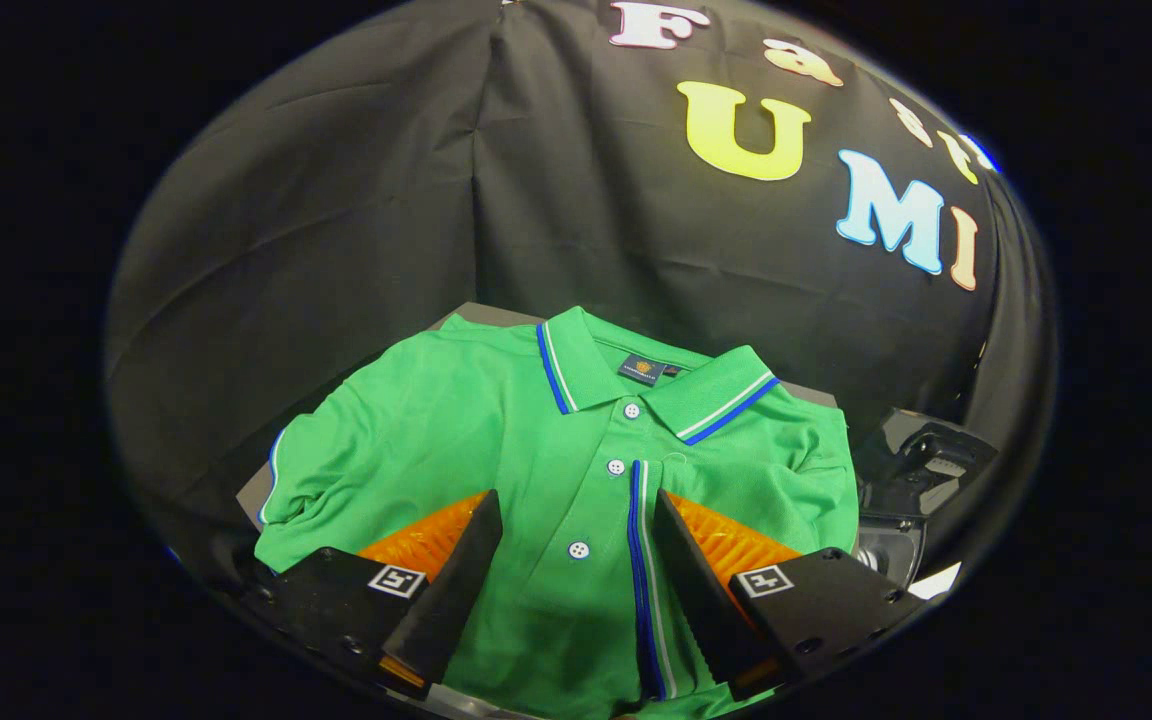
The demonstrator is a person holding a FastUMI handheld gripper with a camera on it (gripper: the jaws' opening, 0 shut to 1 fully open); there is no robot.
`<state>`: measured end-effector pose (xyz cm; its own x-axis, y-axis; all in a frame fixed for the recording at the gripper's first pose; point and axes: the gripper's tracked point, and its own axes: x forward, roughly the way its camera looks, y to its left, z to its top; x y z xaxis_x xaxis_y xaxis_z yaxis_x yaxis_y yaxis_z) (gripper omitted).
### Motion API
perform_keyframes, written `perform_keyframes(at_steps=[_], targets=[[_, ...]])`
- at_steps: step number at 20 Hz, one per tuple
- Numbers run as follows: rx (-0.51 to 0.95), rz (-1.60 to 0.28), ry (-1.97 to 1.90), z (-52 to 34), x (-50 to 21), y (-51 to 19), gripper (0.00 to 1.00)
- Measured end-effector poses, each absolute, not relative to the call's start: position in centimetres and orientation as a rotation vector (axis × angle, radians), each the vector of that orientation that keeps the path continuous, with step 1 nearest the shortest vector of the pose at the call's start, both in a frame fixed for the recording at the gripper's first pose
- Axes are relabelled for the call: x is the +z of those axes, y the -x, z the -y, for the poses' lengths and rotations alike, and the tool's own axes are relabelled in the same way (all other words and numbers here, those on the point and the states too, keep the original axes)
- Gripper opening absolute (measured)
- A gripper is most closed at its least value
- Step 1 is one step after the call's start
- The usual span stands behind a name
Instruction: Put the clothes into the washing machine and then close the washing machine lid.
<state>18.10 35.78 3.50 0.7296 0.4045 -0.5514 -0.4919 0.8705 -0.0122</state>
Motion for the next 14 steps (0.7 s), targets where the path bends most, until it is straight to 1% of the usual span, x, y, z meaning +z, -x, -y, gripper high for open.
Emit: perform_keyframes(at_steps=[2, 5, 7, 9, 11, 13, 14], targets=[[0.500, -0.569, 0.169, -36.0, 3.5, -17.9, 0.96], [0.537, -0.639, 0.176, -36.0, 3.2, -17.8, 0.94], [0.500, -0.628, 0.163, -34.8, 3.8, -18.6, 0.56], [0.519, -0.613, 0.182, -35.3, 3.4, -18.3, 0.18], [0.527, -0.626, 0.226, -35.1, 3.6, -18.4, 0.18], [0.510, -0.638, 0.208, -35.3, 3.3, -18.6, 0.02], [0.512, -0.636, 0.215, -35.2, 3.5, -18.5, 0.02]])
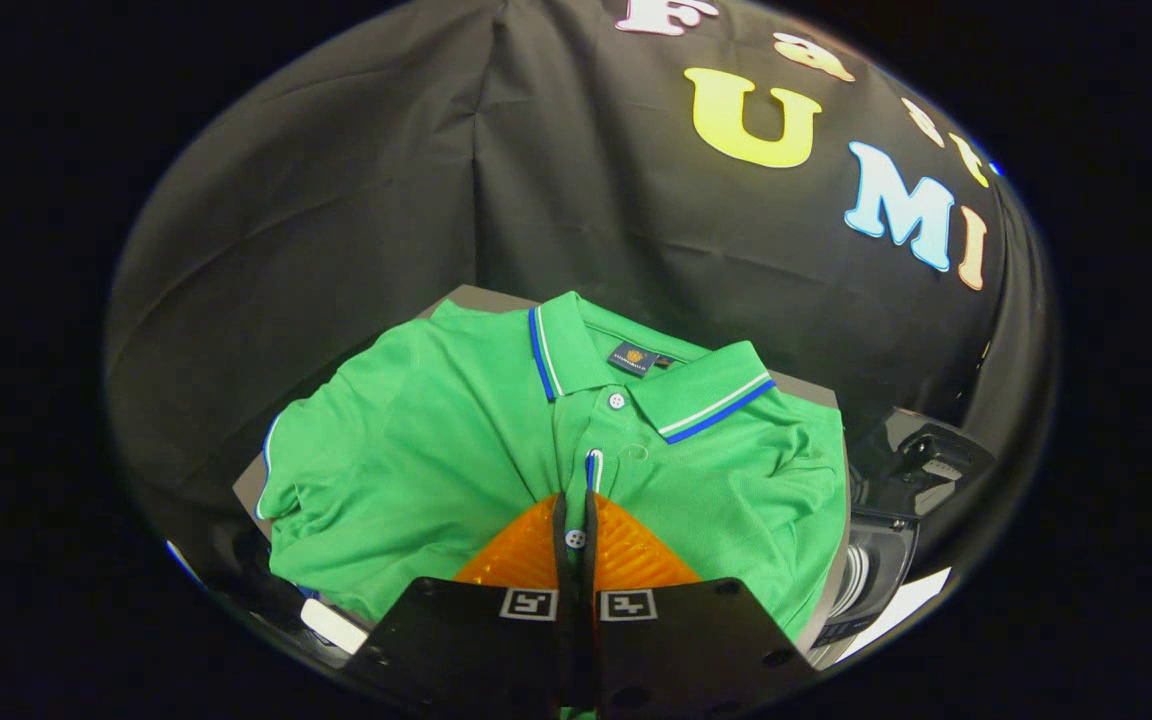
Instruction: Put the clothes into the washing machine and then close the washing machine lid.
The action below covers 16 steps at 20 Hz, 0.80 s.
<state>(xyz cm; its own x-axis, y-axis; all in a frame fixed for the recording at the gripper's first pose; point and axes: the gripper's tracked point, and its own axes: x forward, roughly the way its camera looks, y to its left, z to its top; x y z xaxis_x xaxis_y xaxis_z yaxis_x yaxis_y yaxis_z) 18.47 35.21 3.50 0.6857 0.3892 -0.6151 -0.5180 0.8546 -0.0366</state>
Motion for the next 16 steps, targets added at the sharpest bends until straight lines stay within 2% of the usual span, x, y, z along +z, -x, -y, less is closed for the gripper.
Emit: perform_keyframes(at_steps=[12, 16], targets=[[0.519, -0.630, 0.195, -35.3, 4.3, -18.2, 0.02], [0.536, -0.592, 0.167, -35.2, 7.4, -18.0, 0.02]])
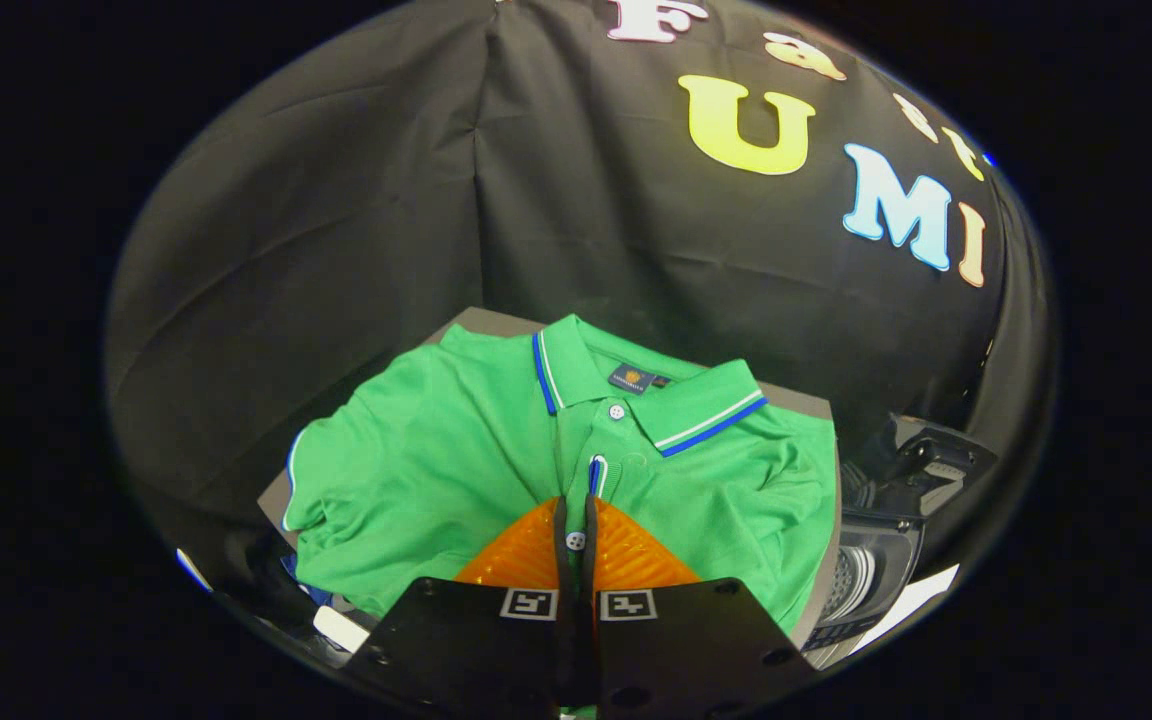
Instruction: Put the clothes into the washing machine and then close the washing machine lid.
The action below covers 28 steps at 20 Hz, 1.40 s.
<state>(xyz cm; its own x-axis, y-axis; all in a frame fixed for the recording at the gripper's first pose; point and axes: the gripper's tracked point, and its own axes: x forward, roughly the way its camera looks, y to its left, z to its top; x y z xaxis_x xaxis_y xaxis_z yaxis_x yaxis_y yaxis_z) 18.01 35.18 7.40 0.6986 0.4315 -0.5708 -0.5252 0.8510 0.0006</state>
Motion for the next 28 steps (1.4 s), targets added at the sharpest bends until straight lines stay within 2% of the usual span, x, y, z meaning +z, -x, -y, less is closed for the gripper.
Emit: perform_keyframes(at_steps=[15, 19, 28], targets=[[0.599, -0.238, 0.032, -31.0, 29.3, -17.1, 0.02], [0.616, -0.192, 0.039, -29.4, 31.6, -16.9, 0.01], [0.589, -0.199, 0.049, -21.5, 30.6, -18.2, 0.01]])
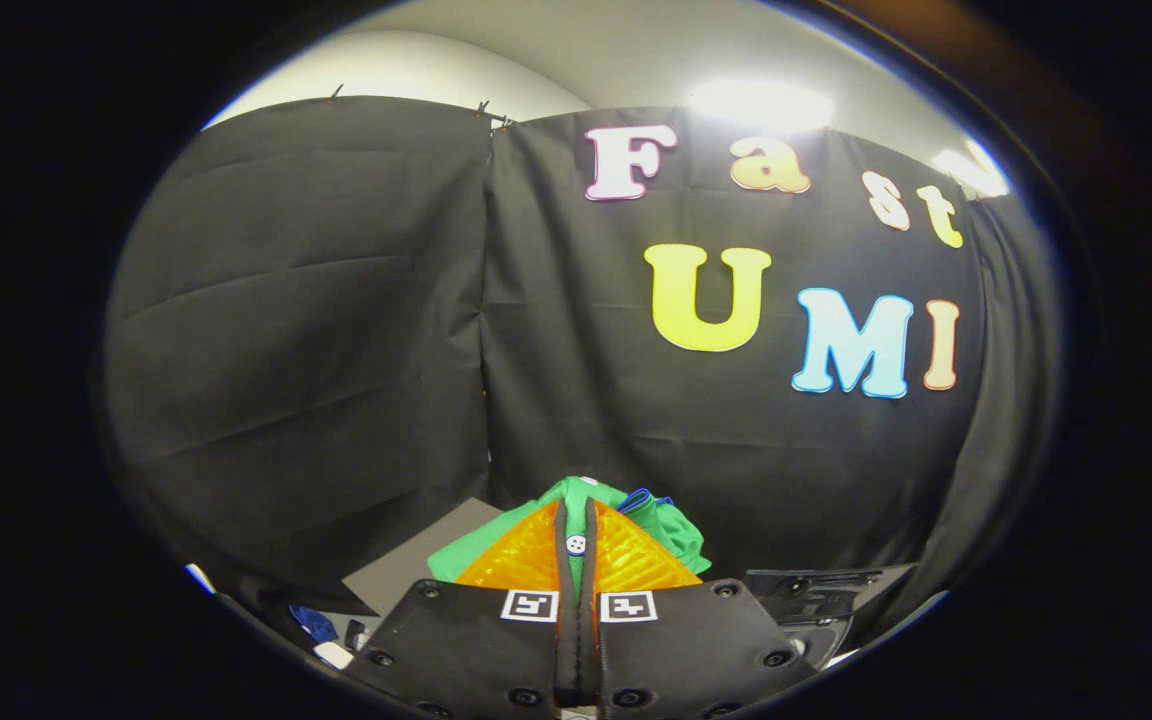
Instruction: Put the clothes into the washing machine and then close the washing machine lid.
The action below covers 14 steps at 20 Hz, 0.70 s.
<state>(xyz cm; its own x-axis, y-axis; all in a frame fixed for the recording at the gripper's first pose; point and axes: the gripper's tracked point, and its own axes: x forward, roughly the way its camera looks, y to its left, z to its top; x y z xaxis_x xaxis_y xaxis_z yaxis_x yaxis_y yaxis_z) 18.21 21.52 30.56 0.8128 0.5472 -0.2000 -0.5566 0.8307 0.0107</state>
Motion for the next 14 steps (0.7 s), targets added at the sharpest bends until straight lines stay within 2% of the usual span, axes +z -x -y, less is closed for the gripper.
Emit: perform_keyframes(at_steps=[14], targets=[[0.315, -0.262, -0.050, -1.0, 25.6, -23.2, 0.02]])
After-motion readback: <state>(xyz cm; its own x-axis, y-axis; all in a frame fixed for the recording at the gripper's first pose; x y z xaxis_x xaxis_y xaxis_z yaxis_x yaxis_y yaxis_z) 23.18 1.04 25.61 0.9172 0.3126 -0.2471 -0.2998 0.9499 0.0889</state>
